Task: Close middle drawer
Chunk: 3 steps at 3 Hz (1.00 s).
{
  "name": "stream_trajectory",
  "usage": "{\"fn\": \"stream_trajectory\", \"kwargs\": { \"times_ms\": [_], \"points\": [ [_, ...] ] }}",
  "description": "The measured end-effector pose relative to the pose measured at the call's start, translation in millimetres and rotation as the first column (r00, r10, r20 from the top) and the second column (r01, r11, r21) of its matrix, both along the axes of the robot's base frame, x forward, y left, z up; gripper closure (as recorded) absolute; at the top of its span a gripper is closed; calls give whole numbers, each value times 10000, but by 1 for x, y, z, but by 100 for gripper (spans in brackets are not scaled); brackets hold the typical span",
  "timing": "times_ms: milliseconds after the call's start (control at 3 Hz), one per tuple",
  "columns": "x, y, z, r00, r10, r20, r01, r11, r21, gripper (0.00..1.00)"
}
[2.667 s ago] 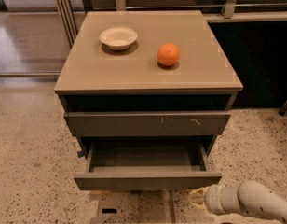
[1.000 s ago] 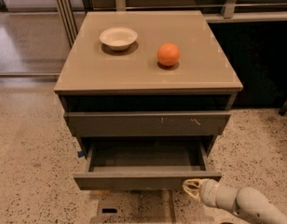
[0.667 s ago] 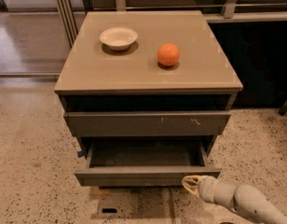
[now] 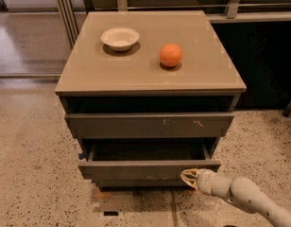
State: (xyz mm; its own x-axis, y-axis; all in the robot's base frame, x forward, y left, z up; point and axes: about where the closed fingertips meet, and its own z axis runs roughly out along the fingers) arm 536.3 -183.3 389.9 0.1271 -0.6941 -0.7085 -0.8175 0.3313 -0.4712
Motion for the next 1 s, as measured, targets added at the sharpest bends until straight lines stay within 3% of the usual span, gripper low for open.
{"fn": "stream_trajectory", "kwargs": {
  "times_ms": [1000],
  "points": [
    [64, 3, -10, 10000, -24, -83, 19, 9984, -572, 100]
  ]
}}
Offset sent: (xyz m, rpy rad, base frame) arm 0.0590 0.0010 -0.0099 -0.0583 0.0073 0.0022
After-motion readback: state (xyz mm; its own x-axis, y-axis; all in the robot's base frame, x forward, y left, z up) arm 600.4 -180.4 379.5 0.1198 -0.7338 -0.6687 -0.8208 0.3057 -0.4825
